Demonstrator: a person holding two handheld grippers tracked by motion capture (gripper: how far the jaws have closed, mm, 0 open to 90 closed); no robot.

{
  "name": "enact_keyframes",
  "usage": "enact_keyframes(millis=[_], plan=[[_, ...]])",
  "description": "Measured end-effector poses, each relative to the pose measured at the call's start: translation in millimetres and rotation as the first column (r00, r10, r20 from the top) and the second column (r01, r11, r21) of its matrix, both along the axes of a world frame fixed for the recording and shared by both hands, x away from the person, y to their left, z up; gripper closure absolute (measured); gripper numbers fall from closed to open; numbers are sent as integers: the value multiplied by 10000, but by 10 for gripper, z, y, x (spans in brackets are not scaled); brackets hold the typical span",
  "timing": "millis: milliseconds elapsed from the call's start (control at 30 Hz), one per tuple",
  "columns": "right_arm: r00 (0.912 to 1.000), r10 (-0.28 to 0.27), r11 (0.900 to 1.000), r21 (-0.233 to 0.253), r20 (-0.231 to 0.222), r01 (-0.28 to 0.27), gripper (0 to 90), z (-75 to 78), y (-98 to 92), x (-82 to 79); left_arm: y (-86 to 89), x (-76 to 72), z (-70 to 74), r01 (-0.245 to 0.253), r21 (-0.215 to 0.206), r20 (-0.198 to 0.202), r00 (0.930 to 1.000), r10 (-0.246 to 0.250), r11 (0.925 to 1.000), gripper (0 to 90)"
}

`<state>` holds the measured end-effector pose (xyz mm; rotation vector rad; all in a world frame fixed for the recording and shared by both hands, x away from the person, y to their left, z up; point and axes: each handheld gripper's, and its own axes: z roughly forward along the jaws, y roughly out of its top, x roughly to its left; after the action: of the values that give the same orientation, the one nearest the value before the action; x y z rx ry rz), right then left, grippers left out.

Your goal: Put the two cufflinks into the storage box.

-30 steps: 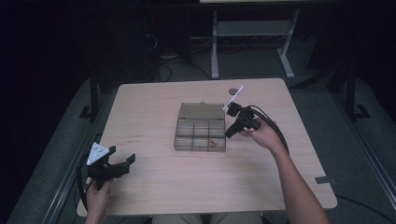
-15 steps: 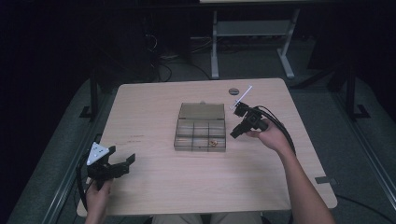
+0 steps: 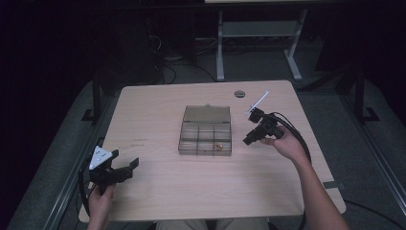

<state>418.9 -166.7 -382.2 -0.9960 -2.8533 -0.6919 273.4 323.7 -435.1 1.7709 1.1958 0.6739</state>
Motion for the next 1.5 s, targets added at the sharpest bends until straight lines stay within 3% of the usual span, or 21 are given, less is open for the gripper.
enact_keyframes(millis=[700, 1500], plan=[[9981, -604, 9978, 251, -155, 608, 597, -143, -360, -179, -11, 1, 1, 45, 14, 19, 10000, -45, 10000, 132], [9958, -895, 9951, 411, -213, 904, 580, -305, -643, -520, -18, 1, -2, 64, 78, 30, 10000, -64, 9999, 133]])
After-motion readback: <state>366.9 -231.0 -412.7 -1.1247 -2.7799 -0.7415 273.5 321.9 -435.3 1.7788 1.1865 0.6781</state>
